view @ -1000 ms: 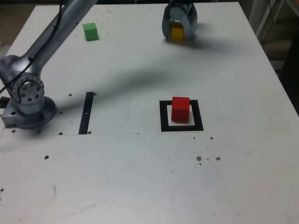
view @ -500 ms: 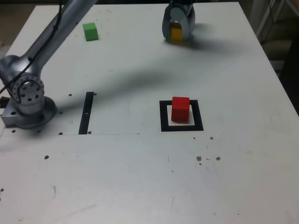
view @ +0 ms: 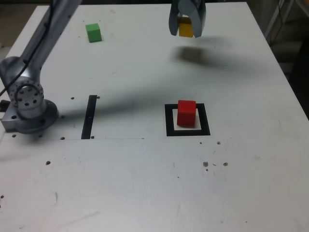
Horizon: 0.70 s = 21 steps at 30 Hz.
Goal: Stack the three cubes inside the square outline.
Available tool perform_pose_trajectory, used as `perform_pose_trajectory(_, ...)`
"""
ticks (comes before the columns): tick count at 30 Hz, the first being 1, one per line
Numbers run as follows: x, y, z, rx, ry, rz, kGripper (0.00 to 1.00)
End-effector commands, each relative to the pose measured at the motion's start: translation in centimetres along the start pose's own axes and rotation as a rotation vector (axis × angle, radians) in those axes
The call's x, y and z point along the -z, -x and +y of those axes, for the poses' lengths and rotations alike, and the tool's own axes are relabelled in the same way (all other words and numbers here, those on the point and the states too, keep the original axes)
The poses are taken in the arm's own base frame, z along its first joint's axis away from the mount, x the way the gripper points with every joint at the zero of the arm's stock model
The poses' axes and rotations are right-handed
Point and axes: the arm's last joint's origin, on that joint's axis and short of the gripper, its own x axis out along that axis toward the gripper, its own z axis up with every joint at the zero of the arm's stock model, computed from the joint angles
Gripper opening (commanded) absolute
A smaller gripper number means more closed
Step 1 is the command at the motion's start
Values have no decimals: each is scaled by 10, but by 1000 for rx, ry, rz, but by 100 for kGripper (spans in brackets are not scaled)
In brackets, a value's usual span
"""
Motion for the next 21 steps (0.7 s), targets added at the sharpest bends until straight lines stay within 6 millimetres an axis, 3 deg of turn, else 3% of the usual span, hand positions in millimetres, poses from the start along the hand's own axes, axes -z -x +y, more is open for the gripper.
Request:
perform_pose_trajectory(1, 2, 13, -14, -10, 15, -8, 35)
perform_pose_trajectory(10, -2, 50, -80, -14, 43, -36, 35)
perform_pose_trajectory(21, -3, 73, -156, 11, 91, -63, 35)
